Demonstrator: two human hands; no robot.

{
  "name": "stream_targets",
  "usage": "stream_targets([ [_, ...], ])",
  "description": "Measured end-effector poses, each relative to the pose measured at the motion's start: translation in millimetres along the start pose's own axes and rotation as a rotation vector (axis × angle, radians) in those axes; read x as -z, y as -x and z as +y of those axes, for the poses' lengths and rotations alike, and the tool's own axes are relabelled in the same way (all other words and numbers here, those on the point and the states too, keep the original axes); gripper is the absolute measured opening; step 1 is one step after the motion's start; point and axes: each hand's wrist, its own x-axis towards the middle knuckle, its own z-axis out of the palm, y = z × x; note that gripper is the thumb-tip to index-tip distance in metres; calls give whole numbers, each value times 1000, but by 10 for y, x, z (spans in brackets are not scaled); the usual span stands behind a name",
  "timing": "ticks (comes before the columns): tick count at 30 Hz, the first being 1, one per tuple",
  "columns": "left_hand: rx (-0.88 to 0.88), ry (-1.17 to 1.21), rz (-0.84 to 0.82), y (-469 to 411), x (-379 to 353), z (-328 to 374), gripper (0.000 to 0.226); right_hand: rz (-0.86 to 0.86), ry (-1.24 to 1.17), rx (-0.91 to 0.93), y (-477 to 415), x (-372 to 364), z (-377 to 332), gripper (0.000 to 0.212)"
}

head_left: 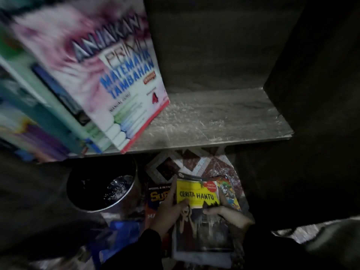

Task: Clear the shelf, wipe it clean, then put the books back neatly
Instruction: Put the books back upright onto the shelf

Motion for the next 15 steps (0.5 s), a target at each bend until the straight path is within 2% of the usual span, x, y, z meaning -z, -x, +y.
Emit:
stream_targets([
  [1,-22,1,20,107,34,121,78,-45,67,17,123,-19,-100,102],
  [2,-46,3,32,212,73,232,80,-75,83,32,215,-7,-176,115],
  [3,-70,9,33,325,116,348,83,-71,61,65,345,-24,-269,118],
  [6,-196,32,21,756,238,736,90,-18,129,321,829,-154,-539,116],
  [9,-430,13,35,1129,309,1125,92,-16,167,572,1220,-186,-868,117],
  [12,-641,-33,181,1265,285,1503,90,15,236,770,1394,-161,-1338,118],
  [15,-799,-173,444,1141,256,1792,90,72,289,930,1330,-196,-1882,121],
])
